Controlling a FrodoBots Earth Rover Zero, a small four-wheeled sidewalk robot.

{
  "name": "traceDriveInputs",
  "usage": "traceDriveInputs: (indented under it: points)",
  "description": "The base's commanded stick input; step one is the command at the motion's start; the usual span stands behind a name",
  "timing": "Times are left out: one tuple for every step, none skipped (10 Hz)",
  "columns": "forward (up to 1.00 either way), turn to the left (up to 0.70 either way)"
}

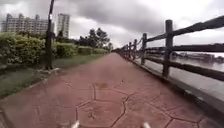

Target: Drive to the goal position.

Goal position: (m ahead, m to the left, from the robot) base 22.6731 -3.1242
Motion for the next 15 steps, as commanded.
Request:
traceDriveInputs:
  points:
    - [0.50, 0.00]
    - [0.50, 0.00]
    - [0.50, 0.00]
    - [0.50, 0.00]
    - [0.50, 0.00]
    - [0.50, 0.00]
    - [0.50, 0.00]
    - [0.50, 0.00]
    - [0.50, 0.00]
    - [0.50, 0.00]
    - [0.50, 0.00]
    - [0.50, 0.00]
    - [0.50, 0.00]
    - [0.50, 0.00]
    - [0.50, 0.00]
